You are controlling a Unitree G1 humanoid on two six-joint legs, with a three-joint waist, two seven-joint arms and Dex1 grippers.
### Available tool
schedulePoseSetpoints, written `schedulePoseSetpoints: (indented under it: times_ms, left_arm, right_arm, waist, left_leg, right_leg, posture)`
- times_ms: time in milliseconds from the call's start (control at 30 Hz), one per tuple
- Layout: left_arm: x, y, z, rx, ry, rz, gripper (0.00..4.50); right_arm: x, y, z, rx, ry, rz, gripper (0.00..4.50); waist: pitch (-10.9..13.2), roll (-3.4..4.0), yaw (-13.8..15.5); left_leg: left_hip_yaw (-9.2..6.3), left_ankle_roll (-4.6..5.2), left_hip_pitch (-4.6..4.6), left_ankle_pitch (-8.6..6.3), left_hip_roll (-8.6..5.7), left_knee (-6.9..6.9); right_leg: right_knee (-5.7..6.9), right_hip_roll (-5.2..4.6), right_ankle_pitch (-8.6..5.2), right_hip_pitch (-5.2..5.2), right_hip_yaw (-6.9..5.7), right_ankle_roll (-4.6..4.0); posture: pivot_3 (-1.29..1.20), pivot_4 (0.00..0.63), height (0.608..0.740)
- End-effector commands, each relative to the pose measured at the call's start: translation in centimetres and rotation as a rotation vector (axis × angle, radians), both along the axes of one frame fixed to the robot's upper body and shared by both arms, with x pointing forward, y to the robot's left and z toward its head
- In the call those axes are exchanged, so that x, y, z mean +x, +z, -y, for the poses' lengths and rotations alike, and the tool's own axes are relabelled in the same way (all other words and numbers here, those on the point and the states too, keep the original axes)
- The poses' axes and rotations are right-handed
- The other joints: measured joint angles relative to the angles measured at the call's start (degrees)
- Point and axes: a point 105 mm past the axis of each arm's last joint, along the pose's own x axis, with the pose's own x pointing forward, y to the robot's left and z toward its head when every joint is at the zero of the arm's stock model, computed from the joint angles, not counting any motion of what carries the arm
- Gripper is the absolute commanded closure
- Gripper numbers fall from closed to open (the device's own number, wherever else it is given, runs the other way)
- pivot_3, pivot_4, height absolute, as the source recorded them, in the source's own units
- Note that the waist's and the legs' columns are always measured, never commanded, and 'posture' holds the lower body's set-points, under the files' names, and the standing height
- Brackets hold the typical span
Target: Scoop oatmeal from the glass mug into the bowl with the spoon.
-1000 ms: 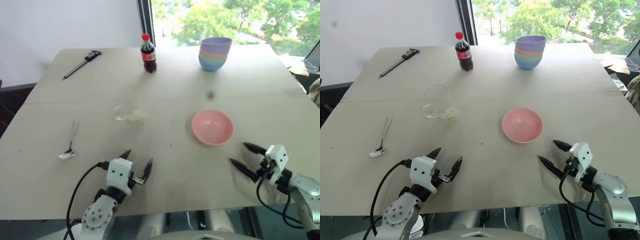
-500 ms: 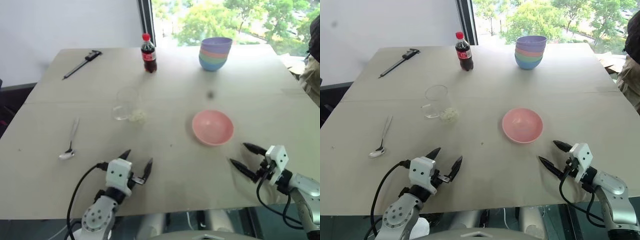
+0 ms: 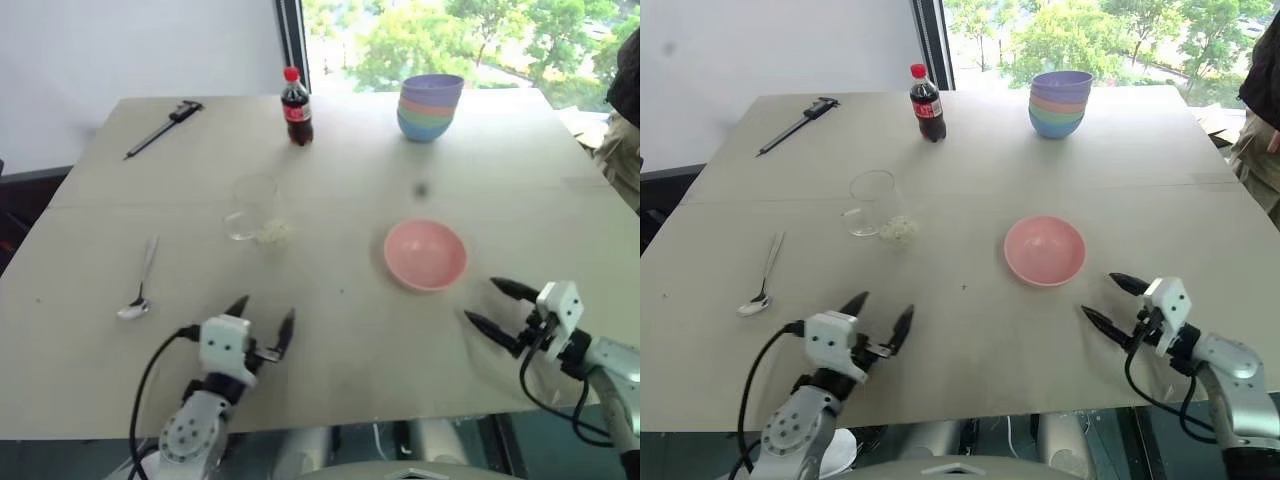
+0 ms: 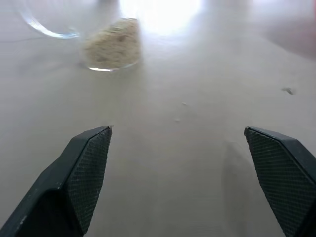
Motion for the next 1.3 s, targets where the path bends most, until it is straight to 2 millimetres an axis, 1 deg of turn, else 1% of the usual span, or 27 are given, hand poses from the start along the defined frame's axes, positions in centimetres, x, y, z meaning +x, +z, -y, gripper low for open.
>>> schedulePoseSetpoints:
  times_ms: [33,100,133,167,233,267,333,367,400,467,533,633,700,800,1000,1133,1233,1300]
  left_arm:
    - [0.4,4.0,-2.6,-0.056,0.104,0.110,0.03]
    - [0.9,5.5,-3.8,-0.131,0.162,0.133,0.03]
    - [1.2,6.1,-4.6,-0.137,0.196,0.135,0.03]
    - [1.4,6.6,-5.0,-0.127,0.218,0.139,0.03]
    - [1.9,7.9,-5.9,-0.059,0.242,0.153,0.03]
    - [2.2,8.8,-6.9,-0.023,0.281,0.173,0.03]
    - [2.4,10.3,-8.7,-0.003,0.361,0.195,0.03]
    - [2.5,10.9,-9.5,0.018,0.399,0.196,0.03]
    - [2.5,11.1,-10.4,0.004,0.432,0.173,0.03]
    - [2.5,10.7,-11.7,-0.006,0.478,0.097,0.03]
    - [2.3,9.6,-12.8,0.004,0.493,0.001,0.03]
    - [1.5,8.0,-14.1,0.016,0.522,-0.111,0.03]
    - [1.2,7.1,-14.5,0.003,0.531,-0.161,0.03]
    - [1.4,5.6,-14.5,0.000,0.508,-0.245,0.03]
    - [1.8,4.8,-15.9,0.016,0.528,-0.291,0.03]
    - [2.0,3.4,-17.0,0.037,0.525,-0.359,0.03]
    - [2.4,2.4,-17.4,0.060,0.494,-0.409,0.03]
    - [2.7,1.6,-17.3,0.056,0.462,-0.446,0.03]
  right_arm:
    - [-0.2,5.0,-0.8,0.049,0.108,0.057,0.00]
    - [-0.5,6.9,-1.9,0.054,0.195,0.035,0.00]
    - [-0.5,8.1,-2.5,0.052,0.240,0.038,0.00]
    - [-0.5,8.9,-3.1,0.052,0.273,0.043,0.00]
    - [-0.7,10.4,-4.9,0.043,0.367,0.058,0.00]
    - [-0.8,10.9,-6.0,0.039,0.418,0.068,0.00]
    - [-1.0,11.5,-7.9,0.036,0.493,0.086,0.00]
    - [-1.1,11.7,-8.8,0.036,0.525,0.098,0.00]
    - [-1.2,11.7,-9.6,0.033,0.558,0.110,0.00]
    - [-1.2,11.6,-10.9,0.019,0.607,0.116,0.00]
    - [-1.2,11.3,-11.9,0.000,0.646,0.129,0.00]
    - [-1.0,11.4,-13.0,-0.002,0.669,0.148,0.00]
    - [-0.9,11.4,-13.4,-0.009,0.681,0.164,0.00]
    - [-0.7,11.3,-13.6,-0.016,0.682,0.177,0.00]
    - [-0.3,11.5,-13.3,-0.016,0.652,0.194,0.00]
    - [-0.3,11.3,-13.3,-0.013,0.640,0.190,0.00]
    - [-0.3,11.2,-13.3,-0.010,0.633,0.193,0.00]
    - [-0.3,11.2,-13.4,-0.007,0.632,0.195,0.00]
  waist:
    - [0.0,0.01,0.0]
    - [0.0,0.04,0.0]
    - [0.0,0.02,0.0]
    - [0.0,0.01,0.0]
    - [0.0,0.00,-0.1]
    - [0.0,-0.03,-0.1]
    - [0.1,-0.08,-0.1]
    - [0.0,-0.11,0.0]
    - [0.0,-0.12,-0.1]
    - [0.0,-0.12,-0.1]
    - [0.0,-0.13,0.0]
    - [0.1,-0.14,-0.1]
    - [0.1,-0.15,0.0]
    - [0.1,-0.16,0.1]
    - [0.1,-0.17,0.0]
    - [0.1,-0.17,-0.1]
    - [0.1,-0.17,0.0]
    - [0.1,-0.15,0.0]
  left_leg:
    - [-0.01,0.00,0.01,0.00,0.01,0.01]
    - [-0.04,0.00,-0.01,0.00,0.04,0.03]
    - [-0.04,0.00,0.00,0.00,0.03,0.04]
    - [-0.07,0.00,0.00,0.00,0.03,0.07]
    - [-0.07,0.00,-0.01,0.00,0.02,0.12]
    - [-0.07,0.00,-0.01,0.00,0.02,0.12]
    - [-0.10,-0.01,-0.01,0.01,0.02,0.12]
    - [-0.15,-0.02,-0.02,0.01,0.03,0.12]
    - [-0.19,-0.03,-0.02,0.02,0.04,0.12]
    - [-0.16,-0.05,-0.04,0.03,0.02,0.12]
    - [-0.15,-0.25,-0.09,0.14,-0.04,0.13]
    - [-0.14,-0.29,-0.12,0.16,-0.07,0.12]
    - [-0.15,-0.31,-0.15,0.16,-0.07,0.12]
    - [-0.21,-0.32,-0.16,0.16,-0.05,0.11]
    - [-0.20,-0.38,-0.15,0.19,-0.03,0.11]
    - [-0.19,-0.40,-0.14,0.20,-0.02,0.08]
    - [-0.19,-0.40,-0.17,0.20,-0.02,0.04]
    - [-0.21,-0.41,-0.15,0.21,-0.03,-0.02]
  right_leg:
    - [0.02,0.01,0.00,0.01,-0.01,-0.01]
    - [0.03,0.02,0.02,0.01,-0.04,-0.03]
    - [0.04,0.03,0.02,0.01,-0.04,-0.03]
    - [0.04,0.03,0.02,0.03,-0.07,-0.03]
    - [0.06,0.10,0.04,0.04,-0.08,-0.04]
    - [0.06,0.11,0.04,0.04,-0.08,-0.04]
    - [0.08,0.16,0.06,0.03,-0.10,-0.07]
    - [0.08,0.18,0.09,0.02,-0.15,-0.11]
    - [0.08,0.17,0.09,0.02,-0.19,-0.12]
    - [0.07,0.13,0.09,0.02,-0.16,-0.12]
    - [0.03,0.06,0.09,-0.01,-0.15,-0.10]
    - [0.01,0.03,0.09,-0.05,-0.13,-0.10]
    - [0.01,0.03,0.09,-0.11,-0.13,-0.10]
    - [0.02,0.01,0.09,-0.11,-0.20,-0.11]
    - [0.04,0.00,0.12,-0.11,-0.16,-0.16]
    - [0.05,-0.01,0.13,-0.15,-0.14,-0.18]
    - [0.04,-0.12,0.13,-0.18,-0.13,-0.18]
    - [0.04,-0.31,0.13,-0.18,-0.18,-0.19]
  posture:
    - [0.00,0.150,0.740]
    - [0.00,0.150,0.740]
    - [0.00,0.150,0.740]
    - [0.00,0.150,0.740]
    - [0.00,0.150,0.740]
    - [0.00,0.150,0.740]
    - [0.00,0.150,0.740]
    - [0.00,0.150,0.740]
    - [0.00,0.150,0.740]
    - [0.00,0.150,0.740]
    - [0.00,0.150,0.740]
    - [0.00,0.150,0.740]
    - [0.00,0.150,0.740]
    - [0.00,0.150,0.740]
    - [0.00,0.150,0.740]
    - [0.00,0.150,0.740]
    - [0.00,0.150,0.740]
    - [0.00,0.150,0.740]
